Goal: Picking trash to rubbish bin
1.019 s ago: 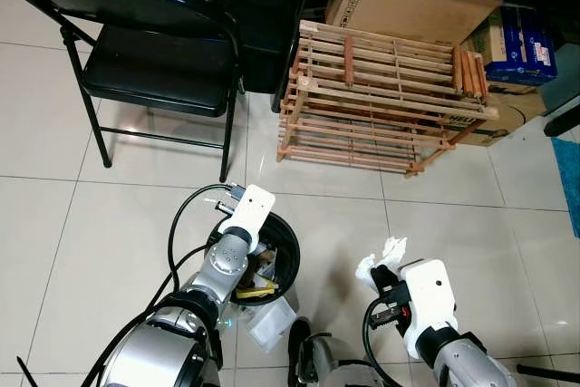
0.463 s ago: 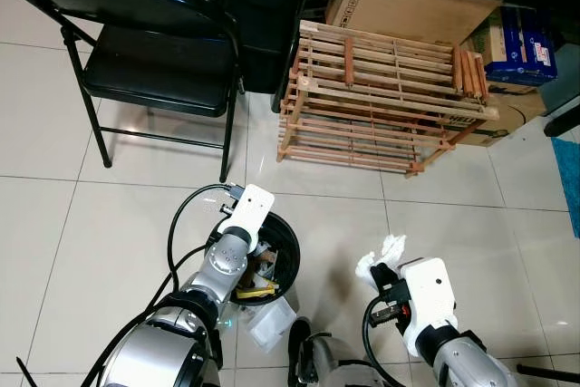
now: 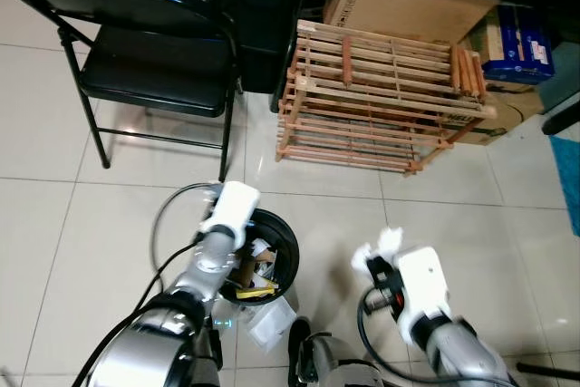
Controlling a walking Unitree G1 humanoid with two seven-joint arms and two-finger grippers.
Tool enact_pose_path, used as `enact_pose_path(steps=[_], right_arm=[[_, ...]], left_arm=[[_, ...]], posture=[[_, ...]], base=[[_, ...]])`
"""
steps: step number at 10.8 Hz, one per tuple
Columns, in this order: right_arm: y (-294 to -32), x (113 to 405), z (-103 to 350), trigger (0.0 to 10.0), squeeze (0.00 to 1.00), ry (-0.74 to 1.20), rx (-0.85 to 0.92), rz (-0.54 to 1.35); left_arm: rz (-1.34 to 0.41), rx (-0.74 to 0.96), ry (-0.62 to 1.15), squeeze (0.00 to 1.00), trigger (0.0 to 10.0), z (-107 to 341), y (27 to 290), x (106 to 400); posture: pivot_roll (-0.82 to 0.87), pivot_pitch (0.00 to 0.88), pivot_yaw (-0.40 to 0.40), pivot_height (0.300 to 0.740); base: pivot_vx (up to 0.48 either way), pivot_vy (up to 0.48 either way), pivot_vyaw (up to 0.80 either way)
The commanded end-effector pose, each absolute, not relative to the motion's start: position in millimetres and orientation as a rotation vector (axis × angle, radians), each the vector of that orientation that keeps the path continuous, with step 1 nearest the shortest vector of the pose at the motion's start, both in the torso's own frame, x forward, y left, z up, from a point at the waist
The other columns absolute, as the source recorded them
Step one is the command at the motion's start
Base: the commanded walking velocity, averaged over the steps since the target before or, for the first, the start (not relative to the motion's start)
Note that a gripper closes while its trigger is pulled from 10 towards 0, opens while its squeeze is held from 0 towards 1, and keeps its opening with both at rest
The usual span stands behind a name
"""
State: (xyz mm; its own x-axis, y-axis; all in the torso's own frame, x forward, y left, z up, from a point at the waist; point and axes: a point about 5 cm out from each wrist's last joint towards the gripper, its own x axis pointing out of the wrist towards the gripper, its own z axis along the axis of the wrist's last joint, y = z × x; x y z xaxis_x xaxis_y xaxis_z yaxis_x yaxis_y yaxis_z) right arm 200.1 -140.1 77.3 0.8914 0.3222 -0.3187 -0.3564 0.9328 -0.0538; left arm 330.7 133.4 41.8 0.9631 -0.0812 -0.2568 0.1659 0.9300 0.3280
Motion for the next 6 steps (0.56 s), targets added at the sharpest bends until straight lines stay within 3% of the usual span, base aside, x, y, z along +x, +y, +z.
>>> enact_pose_path(steps=[1, 3, 6], right_arm=[[-144, 199, 68, 10.0, 0.00, 0.346, -0.119, 0.353], [-140, 225, 61, 10.0, 0.00, 0.337, -0.140, 0.414], [-131, 262, 45, 10.0, 0.00, 0.351, -0.180, 0.495]], left_arm=[[-0.151, 0.324, 0.278, 1.00, 10.0, 31, 131, 321], [-0.181, 0.279, 0.277, 1.00, 10.0, 28, 141, 300], [-0.247, 0.218, 0.259, 1.00, 10.0, 61, 145, 265]], posture=[[0.03, 0.344, -0.178, 0.740], [0.15, 0.364, -0.178, 0.740], [0.29, 0.388, -0.169, 0.740]], base=[[0.000, 0.000, 0.00], [0.000, 0.000, 0.00], [0.000, 0.000, 0.00]])
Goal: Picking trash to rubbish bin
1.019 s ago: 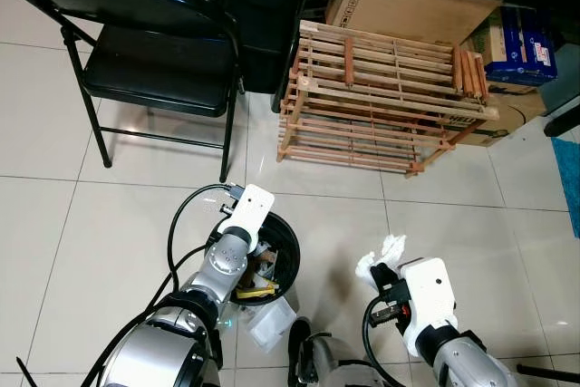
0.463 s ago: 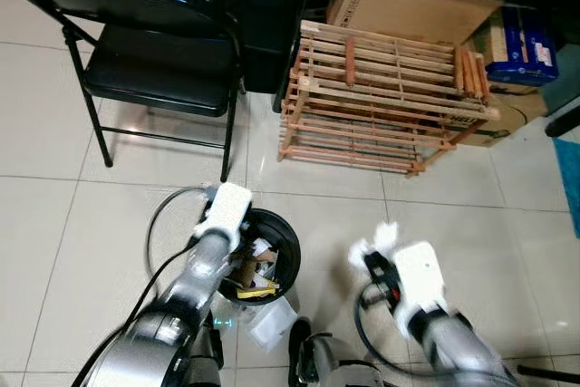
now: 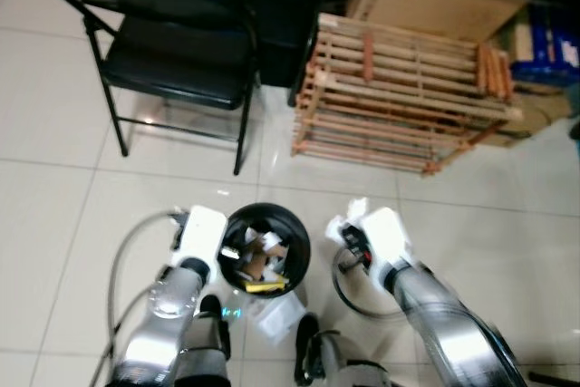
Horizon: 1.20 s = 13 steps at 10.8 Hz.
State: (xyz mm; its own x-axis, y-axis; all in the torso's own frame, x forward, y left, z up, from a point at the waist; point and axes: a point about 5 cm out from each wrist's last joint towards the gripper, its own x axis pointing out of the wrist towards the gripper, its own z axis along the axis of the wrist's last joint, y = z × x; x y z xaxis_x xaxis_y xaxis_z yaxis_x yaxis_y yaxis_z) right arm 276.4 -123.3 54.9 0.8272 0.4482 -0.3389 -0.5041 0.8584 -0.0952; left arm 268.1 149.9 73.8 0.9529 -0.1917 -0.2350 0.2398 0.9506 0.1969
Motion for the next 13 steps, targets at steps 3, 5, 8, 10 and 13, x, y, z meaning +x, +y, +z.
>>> enact_pose_path(steps=[3, 5, 8, 10, 13], right_arm=[[-116, 280, 29, 10.0, 0.00, 0.392, -0.200, 0.564], [-107, 281, 16, 10.0, 0.00, 0.419, -0.197, 0.592], [-84, 276, 1, 10.0, 0.00, 0.456, -0.168, 0.637], [-75, 273, -4, 10.0, 0.00, 0.471, -0.169, 0.654], [-71, 283, 4, 10.0, 0.00, 0.415, -0.135, 0.607]], left_arm=[[-0.308, 0.240, 0.274, 0.20, 10.0, 93, 148, 246], [-0.306, 0.235, 0.311, 0.00, 10.0, 105, 149, 238], [-0.352, 0.248, 0.346, 0.00, 10.0, 118, 144, 233], [-0.343, 0.254, 0.368, 0.00, 10.0, 122, 147, 229], [-0.349, 0.261, 0.395, 0.00, 10.0, 125, 149, 224]], posture=[[0.38, 0.408, -0.154, 0.740], [0.41, 0.418, -0.138, 0.740], [0.43, 0.431, -0.121, 0.740], [0.45, 0.443, -0.112, 0.740], [0.47, 0.449, -0.104, 0.740]], base=[[0.000, 0.000, 0.00], [0.000, 0.000, 0.00], [0.000, 0.000, 0.00], [0.000, 0.000, 0.00], [0.000, 0.000, 0.00]])
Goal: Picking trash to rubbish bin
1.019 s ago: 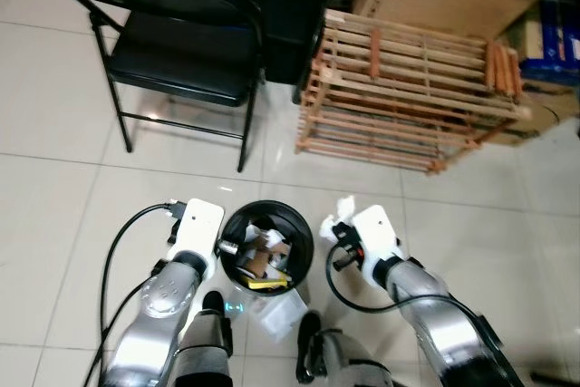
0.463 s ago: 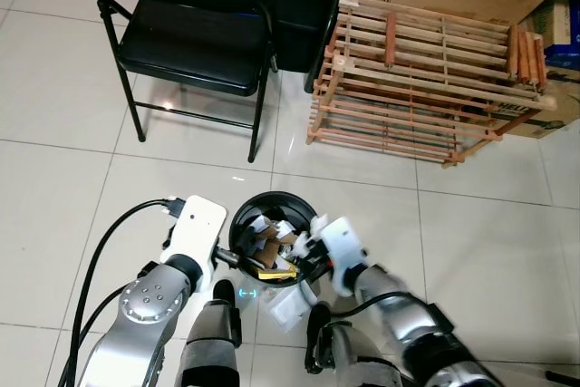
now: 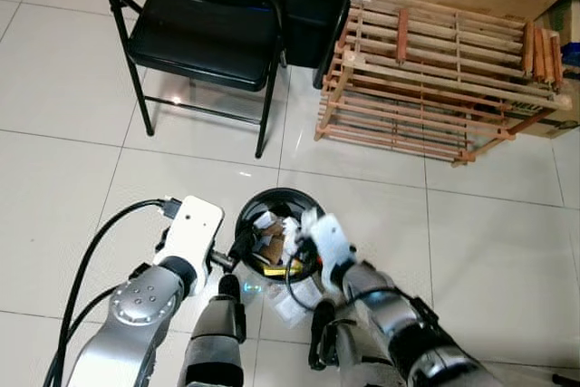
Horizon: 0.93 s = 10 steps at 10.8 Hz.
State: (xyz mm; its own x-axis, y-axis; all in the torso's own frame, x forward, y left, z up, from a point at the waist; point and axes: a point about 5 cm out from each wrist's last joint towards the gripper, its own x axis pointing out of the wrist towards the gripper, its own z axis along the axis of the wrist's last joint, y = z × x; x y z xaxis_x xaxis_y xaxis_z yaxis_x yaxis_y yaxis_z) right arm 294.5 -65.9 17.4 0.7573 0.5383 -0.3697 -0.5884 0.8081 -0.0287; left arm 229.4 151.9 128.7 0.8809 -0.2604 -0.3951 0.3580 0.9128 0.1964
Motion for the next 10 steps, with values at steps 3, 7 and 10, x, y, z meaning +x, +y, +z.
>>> enact_pose_path(steps=[3, 7, 10], right_arm=[[-71.2, 290.3, 9.1, 10.0, 0.00, 0.381, -0.138, 0.578], [-73.2, 287.2, 5.0, 10.0, 1.00, 0.384, -0.148, 0.570], [-75.0, 286.3, 3.8, 10.0, 1.00, 0.385, -0.144, 0.566]], left_arm=[[-0.350, 0.265, 0.414, 0.00, 10.0, 125.1, 150.0, 220.7], [-0.350, 0.265, 0.431, 0.00, 10.0, 123.2, 149.8, 220.0], [-0.351, 0.264, 0.438, 0.00, 10.0, 122.6, 148.7, 220.2]], posture=[[0.47, 0.455, -0.102, 0.740], [0.47, 0.459, -0.102, 0.740], [0.46, 0.459, -0.102, 0.740]], base=[[0.000, 0.000, 0.00], [0.000, 0.000, 0.00], [0.000, 0.000, 0.00]])
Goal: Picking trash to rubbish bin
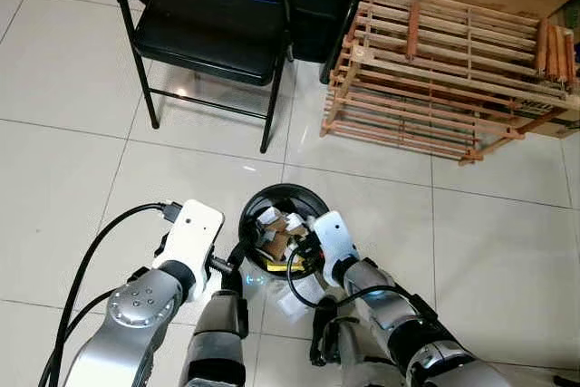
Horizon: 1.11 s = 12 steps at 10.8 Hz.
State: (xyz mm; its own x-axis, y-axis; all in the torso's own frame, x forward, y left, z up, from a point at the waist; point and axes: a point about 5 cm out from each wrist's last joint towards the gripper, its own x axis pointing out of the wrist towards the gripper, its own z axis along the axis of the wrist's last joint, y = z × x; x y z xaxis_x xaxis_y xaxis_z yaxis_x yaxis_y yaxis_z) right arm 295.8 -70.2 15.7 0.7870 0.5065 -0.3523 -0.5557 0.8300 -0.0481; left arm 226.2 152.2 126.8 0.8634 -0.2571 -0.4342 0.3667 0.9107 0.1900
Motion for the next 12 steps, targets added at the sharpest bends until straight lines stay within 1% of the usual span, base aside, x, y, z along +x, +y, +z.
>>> enact_pose_path(steps=[1, 3, 5, 7, 9, 11, 12], right_arm=[[-77, 286, 3, 10.0, 1.00, 0.386, -0.145, 0.562], [-80, 289, 6, 10.0, 1.00, 0.365, -0.144, 0.549], [-84, 292, 11, 10.0, 1.00, 0.325, -0.113, 0.525], [-90, 297, 24, 10.0, 1.00, 0.237, -0.066, 0.501], [-95, 298, 37, 10.0, 1.00, 0.145, -0.050, 0.470], [-102, 295, 50, 10.0, 1.00, 0.065, -0.041, 0.413], [-111, 293, 59, 10.0, 1.00, 0.021, -0.044, 0.362]], left_arm=[[-0.351, 0.264, 0.439, 0.00, 10.0, 122, 148, 221], [-0.352, 0.266, 0.433, 0.00, 10.0, 123, 147, 223], [-0.360, 0.265, 0.409, 0.00, 10.0, 123, 145, 230], [-0.367, 0.276, 0.376, 0.00, 10.0, 120, 139, 244], [-0.347, 0.305, 0.336, 0.00, 10.0, 113, 134, 261], [-0.353, 0.315, 0.282, 0.00, 10.0, 110, 129, 274], [-0.362, 0.317, 0.259, 0.00, 10.0, 105, 125, 283]], posture=[[0.46, 0.459, -0.102, 0.740], [0.46, 0.452, -0.102, 0.740], [0.44, 0.425, -0.102, 0.740], [0.42, 0.375, -0.103, 0.740], [0.38, 0.305, -0.101, 0.740], [0.36, 0.264, -0.099, 0.740], [0.34, 0.227, -0.097, 0.740]], base=[[0.000, 0.000, 0.00], [0.000, 0.000, 0.00], [0.000, 0.000, 0.00], [0.000, 0.000, 0.00], [0.000, 0.000, 0.00], [0.000, 0.000, 0.00], [0.000, 0.000, 0.00]])
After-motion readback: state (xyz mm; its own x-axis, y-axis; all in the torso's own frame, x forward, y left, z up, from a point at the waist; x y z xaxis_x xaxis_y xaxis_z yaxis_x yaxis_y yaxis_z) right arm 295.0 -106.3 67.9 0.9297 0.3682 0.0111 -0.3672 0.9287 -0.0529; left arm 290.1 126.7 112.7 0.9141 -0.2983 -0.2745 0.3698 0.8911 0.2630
